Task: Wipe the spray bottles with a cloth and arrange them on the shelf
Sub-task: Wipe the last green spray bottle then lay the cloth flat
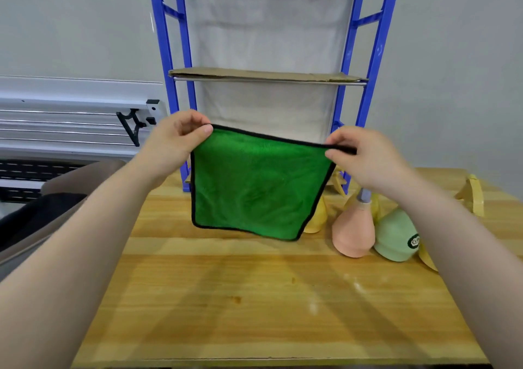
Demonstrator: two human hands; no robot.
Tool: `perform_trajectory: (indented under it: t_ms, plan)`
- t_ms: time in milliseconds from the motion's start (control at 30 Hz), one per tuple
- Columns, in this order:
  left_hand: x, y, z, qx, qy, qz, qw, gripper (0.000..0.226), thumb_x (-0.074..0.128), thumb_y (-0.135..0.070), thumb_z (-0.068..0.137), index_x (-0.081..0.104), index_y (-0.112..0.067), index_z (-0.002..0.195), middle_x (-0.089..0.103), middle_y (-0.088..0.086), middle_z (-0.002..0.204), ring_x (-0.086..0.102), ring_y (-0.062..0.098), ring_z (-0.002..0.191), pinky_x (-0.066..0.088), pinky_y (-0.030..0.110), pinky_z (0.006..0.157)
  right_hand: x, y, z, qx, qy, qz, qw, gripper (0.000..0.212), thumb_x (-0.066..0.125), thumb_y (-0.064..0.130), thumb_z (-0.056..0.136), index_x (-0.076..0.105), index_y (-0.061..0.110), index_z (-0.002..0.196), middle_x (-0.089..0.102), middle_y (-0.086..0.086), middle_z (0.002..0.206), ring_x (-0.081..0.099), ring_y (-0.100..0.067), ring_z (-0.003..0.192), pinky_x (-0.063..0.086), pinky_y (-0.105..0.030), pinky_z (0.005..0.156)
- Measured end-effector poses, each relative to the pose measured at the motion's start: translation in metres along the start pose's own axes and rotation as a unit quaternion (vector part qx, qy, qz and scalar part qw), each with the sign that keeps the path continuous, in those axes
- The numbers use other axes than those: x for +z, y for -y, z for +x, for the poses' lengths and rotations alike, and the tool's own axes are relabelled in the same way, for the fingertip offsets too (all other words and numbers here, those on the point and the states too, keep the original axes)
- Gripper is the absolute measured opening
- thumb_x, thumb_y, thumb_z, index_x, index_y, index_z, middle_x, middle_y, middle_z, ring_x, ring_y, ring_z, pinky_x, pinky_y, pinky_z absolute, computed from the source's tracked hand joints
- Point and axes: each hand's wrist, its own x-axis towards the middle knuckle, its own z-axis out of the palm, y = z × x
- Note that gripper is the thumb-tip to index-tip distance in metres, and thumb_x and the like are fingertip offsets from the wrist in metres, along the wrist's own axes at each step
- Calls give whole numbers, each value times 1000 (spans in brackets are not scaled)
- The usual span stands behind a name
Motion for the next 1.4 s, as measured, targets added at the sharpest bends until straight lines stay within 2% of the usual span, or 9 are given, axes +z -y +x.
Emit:
perform_trajectory:
  t_ms: [233, 300, 400, 467, 633, 933, 1067, 1267, 1400]
  plan:
    - [-21, -14, -19, 6, 22, -10, 1000, 10, 58, -16, 97, 63, -22, 91, 63, -3, 82, 55, 10, 77, 44, 27, 75, -21, 21, -6, -15, 31, 34, 999, 13, 67, 11, 88, 70, 18, 99, 70, 3, 97, 64, -8, 90, 47, -15, 85]
    - [-25, -1, -38, -40, 89, -10, 995, 5, 61, -19, 95, 64, -19, 91, 64, 0, 84, 58, 13, 79, 48, 33, 76, -17, 18, -23, -6, 91, 35, 995, 13, 69, 12, 87, 69, 25, 91, 71, 10, 92, 62, 3, 81, 43, -3, 73]
    - [-30, 21, -72, -124, 206, -1, 971, 23, 70, -38, 85, 65, -16, 91, 66, 1, 83, 62, 12, 79, 56, 32, 74, -5, 8, -51, 2, 207, -21, 978, 12, 70, 22, 87, 70, 34, 89, 70, 22, 85, 62, 10, 79, 42, -8, 68]
    - [-33, 36, -94, -187, 268, 7, 945, 16, 60, -27, 93, 63, -12, 93, 63, 3, 84, 61, 12, 81, 56, 30, 74, 4, 2, -69, 9, 293, -19, 956, 10, 69, 24, 88, 71, 33, 92, 69, 26, 79, 61, 12, 76, 42, -7, 67]
    - [-34, 56, -134, -295, 433, 8, 852, 11, 51, -15, 100, 60, -12, 94, 60, -4, 78, 63, 11, 77, 55, 33, 74, 26, -6, -91, 18, 502, 1, 865, 10, 64, 23, 93, 69, 26, 102, 73, 10, 91, 70, -9, 82, 54, -21, 79]
    - [0, 92, -107, -236, 265, 242, 903, 11, 53, -28, 99, 61, -22, 97, 62, -5, 95, 61, 10, 61, 52, 20, 58, 95, -28, -67, 127, 356, 44, 925, 14, 57, 17, 95, 68, 19, 103, 65, 7, 96, 66, -15, 81, 59, -27, 68]
    - [17, 108, -96, -151, 271, 386, 869, 7, 51, -31, 99, 57, -28, 95, 60, -9, 99, 54, 9, 83, 39, 20, 66, 120, -45, -60, 141, 327, -16, 934, 14, 57, 13, 93, 61, 27, 91, 63, 8, 98, 68, -19, 87, 60, -34, 75]
    - [22, 118, -93, -187, 310, 362, 859, 13, 62, -35, 93, 55, -29, 102, 61, -12, 95, 55, 3, 84, 39, 17, 64, 136, -57, -62, 115, 352, -97, 924, 27, 59, 21, 89, 55, 29, 115, 60, 8, 114, 59, -14, 97, 51, -29, 84]
    - [26, 116, -94, -171, 330, 408, 834, 9, 58, -34, 95, 52, -28, 99, 57, -10, 95, 52, 7, 84, 37, 19, 64, 134, -53, -61, 110, 372, -146, 910, 18, 60, 31, 89, 57, 28, 106, 58, 7, 103, 56, -15, 94, 48, -27, 78]
